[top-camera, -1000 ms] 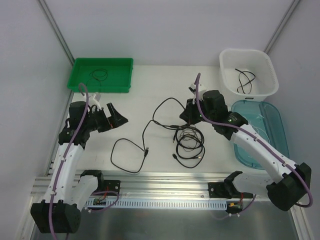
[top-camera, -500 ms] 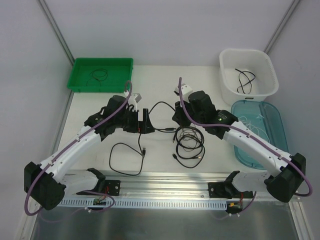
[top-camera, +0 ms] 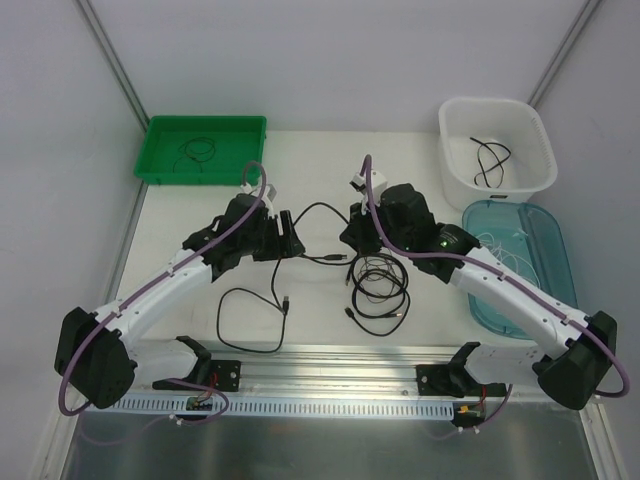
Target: Untangle the cables
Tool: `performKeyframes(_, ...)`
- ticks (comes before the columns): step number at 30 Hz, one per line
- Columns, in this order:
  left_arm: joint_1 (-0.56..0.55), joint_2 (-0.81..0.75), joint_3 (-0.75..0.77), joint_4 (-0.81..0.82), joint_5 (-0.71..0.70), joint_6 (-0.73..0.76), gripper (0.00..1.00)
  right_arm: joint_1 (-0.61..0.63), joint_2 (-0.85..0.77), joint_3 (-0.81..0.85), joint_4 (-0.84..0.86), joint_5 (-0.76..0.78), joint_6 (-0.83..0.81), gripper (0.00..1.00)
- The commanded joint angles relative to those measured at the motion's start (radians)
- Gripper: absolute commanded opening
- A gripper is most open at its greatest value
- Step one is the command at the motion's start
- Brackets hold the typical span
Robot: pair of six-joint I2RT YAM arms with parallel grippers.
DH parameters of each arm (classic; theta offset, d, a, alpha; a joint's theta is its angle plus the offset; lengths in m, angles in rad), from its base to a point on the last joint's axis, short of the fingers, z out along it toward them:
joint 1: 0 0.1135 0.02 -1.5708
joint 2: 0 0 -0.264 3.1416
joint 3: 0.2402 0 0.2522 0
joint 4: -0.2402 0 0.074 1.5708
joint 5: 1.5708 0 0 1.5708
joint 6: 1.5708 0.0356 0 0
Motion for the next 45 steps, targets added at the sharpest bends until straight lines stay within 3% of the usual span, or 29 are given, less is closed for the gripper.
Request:
performKeyframes(1,-0.011,-0.018,-0.033,0.094,0.000,-0.081,0.64,0.008,-0.046,-0.018,0.081,-0.014,0.036,0.01)
performKeyframes(5,-0.020,-0.015,-0.058,0.111,0.014,-0.104,0.52,0.008,-0.057,-0.043,0.107,0.001,0.036,0.01)
performKeyframes(6,-0.020,-0.018,-0.064,0.120,0.017,-0.113,0.41,0.006,-0.060,-0.049,0.112,0.003,0.036,0.01)
performKeyframes(11,-0.020,-0.047,-0.091,0.150,0.039,-0.141,0.16,0.008,-0.078,-0.081,0.124,0.044,0.061,0.01)
performKeyframes(13,-0.020,-0.065,-0.104,0.173,0.037,-0.159,0.01,0.008,-0.083,-0.093,0.130,0.056,0.066,0.01)
performKeyframes(24,-0.011,-0.303,-0.249,0.350,-0.151,-0.331,0.00,0.003,-0.147,-0.288,0.222,0.130,0.173,0.01)
performKeyframes(27,-0.009,-0.346,-0.294,0.445,-0.139,-0.373,0.00,0.003,-0.152,-0.343,0.278,0.115,0.202,0.01)
performKeyframes(33,0.012,-0.364,-0.292,0.499,0.008,-0.383,0.00,-0.047,-0.167,-0.423,0.363,0.126,0.179,0.01)
performKeyframes(39,0.073,-0.366,-0.332,0.625,0.276,-0.426,0.00,-0.142,-0.187,-0.497,0.462,0.044,0.141,0.01)
performKeyframes(45,0.078,-0.259,-0.234,0.475,0.462,-0.250,0.00,-0.228,-0.219,-0.390,0.407,0.007,0.073,0.01)
